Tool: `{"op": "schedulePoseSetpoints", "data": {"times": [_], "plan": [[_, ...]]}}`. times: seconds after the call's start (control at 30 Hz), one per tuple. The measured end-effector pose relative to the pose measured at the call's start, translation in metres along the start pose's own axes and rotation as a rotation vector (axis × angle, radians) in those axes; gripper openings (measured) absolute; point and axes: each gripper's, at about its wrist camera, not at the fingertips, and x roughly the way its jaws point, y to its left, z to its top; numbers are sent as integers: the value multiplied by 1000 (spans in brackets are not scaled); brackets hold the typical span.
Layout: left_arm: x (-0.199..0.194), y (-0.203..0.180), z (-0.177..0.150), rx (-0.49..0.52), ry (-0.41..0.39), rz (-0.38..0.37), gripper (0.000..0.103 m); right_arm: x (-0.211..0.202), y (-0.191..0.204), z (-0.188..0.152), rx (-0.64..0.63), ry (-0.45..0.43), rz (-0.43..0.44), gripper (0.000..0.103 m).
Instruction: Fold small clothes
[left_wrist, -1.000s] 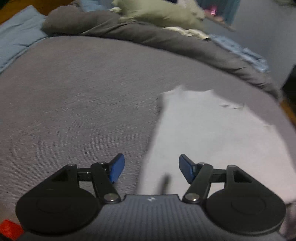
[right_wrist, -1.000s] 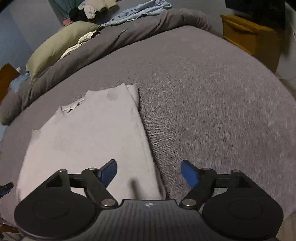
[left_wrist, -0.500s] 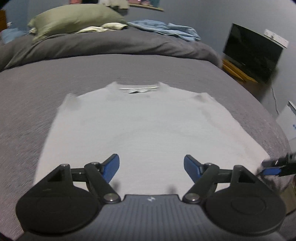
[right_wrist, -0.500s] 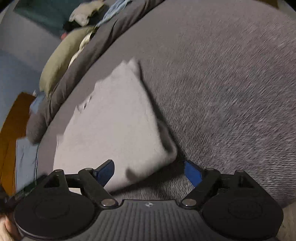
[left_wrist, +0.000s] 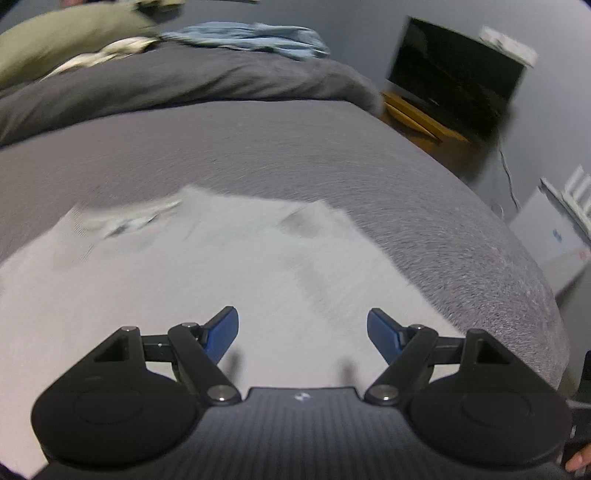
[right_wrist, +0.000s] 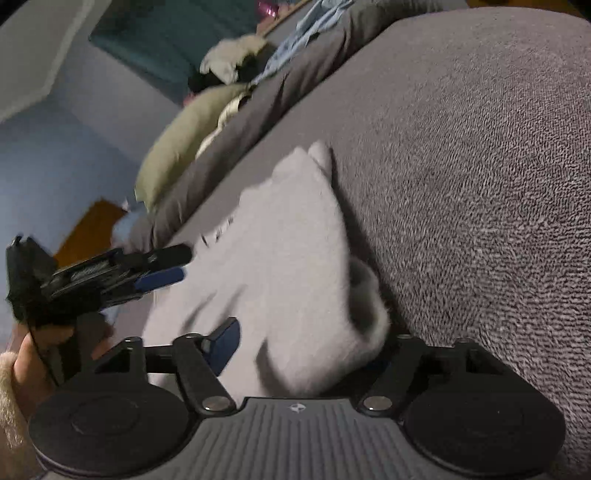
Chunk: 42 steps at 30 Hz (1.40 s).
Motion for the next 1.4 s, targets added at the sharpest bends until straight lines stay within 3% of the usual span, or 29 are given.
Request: {"op": "schedulePoseSetpoints", "data": {"times": [0.07,0.13,0.2,0.3,0.5,0.73,1.0,1.13,1.27,1.4], "plan": [[17,-15,18,65,16,-7,77,3,-2,2,6,-10,39,57],[34,-25,33,93,35,-21,77,2,-1,5,-1,-17,53,35],[49,-31,46,86,59,-49,77,-1,5,10,-53,-34,55,23],[75,-38,63,84,107,-53,77,-5,22,15,-215,-45,61,21],[112,-45,83,33,240,-145,76,-9,56,22,-435,-27,78,21],[117,-56,88,226,252,-58,76,-9,116,9,-687,29,46,20],[113,-34,94,264,256,-31,74,19,159,21,-602,120,-27,20],[102,-25,89,307,241,12,66,20,168,5,-662,97,4,20],[80,-6,85,296,176,49,31,20,170,2,-655,113,46,20],[51,34,82,201,110,37,16,16,175,0,-645,135,80,19]]}}
